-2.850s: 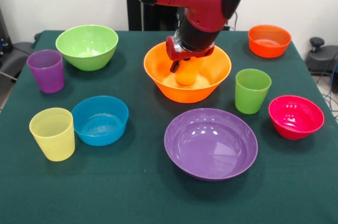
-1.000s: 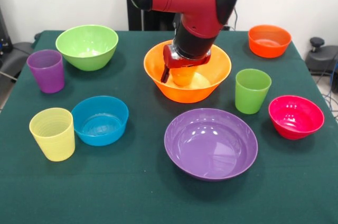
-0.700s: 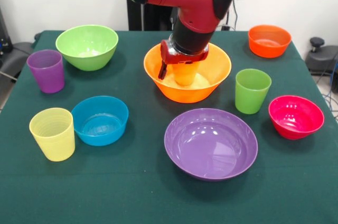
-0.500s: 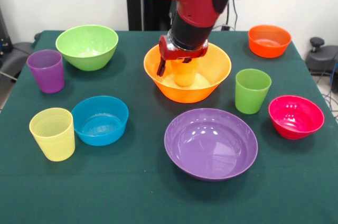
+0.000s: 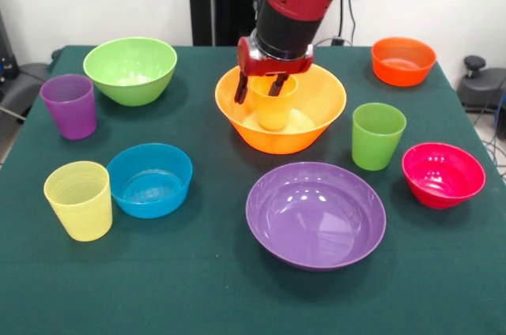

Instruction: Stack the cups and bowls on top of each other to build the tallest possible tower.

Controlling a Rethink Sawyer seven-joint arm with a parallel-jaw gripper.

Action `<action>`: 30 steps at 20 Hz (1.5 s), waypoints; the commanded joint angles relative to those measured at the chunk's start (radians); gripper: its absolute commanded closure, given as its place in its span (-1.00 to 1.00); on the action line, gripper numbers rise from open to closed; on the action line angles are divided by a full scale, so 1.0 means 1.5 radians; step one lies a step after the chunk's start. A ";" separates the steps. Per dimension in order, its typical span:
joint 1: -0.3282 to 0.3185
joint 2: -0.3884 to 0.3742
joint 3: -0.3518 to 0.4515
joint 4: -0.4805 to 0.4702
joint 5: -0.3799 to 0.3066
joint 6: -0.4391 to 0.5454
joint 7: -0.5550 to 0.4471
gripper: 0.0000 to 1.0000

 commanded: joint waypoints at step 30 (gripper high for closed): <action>0.007 -0.059 0.056 0.023 0.051 0.155 0.036 -1.00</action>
